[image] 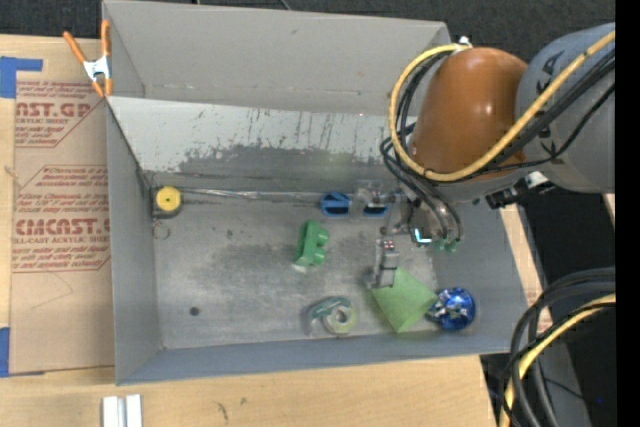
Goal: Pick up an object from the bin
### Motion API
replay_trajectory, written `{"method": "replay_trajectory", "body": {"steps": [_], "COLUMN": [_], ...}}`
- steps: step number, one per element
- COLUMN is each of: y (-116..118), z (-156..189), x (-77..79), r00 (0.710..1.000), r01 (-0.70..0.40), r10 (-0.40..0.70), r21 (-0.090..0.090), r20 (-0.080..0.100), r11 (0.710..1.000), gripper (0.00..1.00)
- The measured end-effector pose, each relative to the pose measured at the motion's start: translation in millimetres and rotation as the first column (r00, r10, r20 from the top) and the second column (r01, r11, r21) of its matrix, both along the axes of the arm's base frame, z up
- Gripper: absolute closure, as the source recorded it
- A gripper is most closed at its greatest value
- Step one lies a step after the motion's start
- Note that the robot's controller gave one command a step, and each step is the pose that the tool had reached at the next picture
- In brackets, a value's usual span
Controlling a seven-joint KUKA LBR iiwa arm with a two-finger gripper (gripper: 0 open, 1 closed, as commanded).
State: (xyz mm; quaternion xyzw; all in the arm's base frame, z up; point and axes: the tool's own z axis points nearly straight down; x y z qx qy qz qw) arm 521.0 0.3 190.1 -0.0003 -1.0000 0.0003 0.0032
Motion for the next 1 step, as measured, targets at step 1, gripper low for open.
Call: {"method": "replay_trajectory", "body": {"steps": [1], "y": [12.3], "z": [-119.1], "x": [44.4], "r00": [0.99], "r01": [-0.141], "r10": [0.141], "r21": [0.0], "r20": [0.015], "r11": [0.99], "gripper": [0.0]}}
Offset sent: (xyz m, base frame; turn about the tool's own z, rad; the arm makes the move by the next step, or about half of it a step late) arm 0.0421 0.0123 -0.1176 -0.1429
